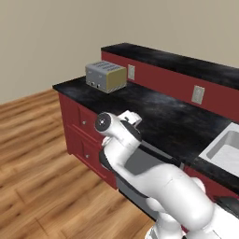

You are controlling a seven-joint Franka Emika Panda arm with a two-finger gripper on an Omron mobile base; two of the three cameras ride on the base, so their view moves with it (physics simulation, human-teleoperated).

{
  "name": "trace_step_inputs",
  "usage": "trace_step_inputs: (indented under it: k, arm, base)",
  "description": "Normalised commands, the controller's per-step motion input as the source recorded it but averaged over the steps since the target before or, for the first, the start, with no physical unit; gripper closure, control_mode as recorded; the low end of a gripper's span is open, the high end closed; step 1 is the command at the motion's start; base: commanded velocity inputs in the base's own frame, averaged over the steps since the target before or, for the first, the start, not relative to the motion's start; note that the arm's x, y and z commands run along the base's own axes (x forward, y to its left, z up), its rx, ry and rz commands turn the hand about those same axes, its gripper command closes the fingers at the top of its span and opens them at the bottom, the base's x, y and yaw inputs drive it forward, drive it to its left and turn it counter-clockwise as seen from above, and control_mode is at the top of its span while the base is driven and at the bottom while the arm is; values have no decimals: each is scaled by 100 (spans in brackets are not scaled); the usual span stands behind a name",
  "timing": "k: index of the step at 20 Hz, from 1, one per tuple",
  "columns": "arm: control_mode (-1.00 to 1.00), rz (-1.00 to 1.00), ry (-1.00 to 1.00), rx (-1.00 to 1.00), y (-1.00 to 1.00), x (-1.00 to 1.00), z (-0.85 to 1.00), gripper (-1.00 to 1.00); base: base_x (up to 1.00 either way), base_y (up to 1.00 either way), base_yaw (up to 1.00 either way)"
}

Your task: Open the dishwasher door and pull out the top rack.

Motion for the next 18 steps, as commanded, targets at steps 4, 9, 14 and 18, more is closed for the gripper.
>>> trace_step_inputs:
  k: [4,9,14,18]
  arm:
    - [-100,-3,0,-18,1,34,-48,-100]
    - [-100,-3,3,-17,0,35,-54,-100]
    - [-100,-7,4,-17,0,25,-47,-100]
    - [-100,-8,3,-15,0,20,-35,-100]
  base:
    - [0,0,0]
    - [0,0,0]
    - [0,0,0]
    - [0,0,0]
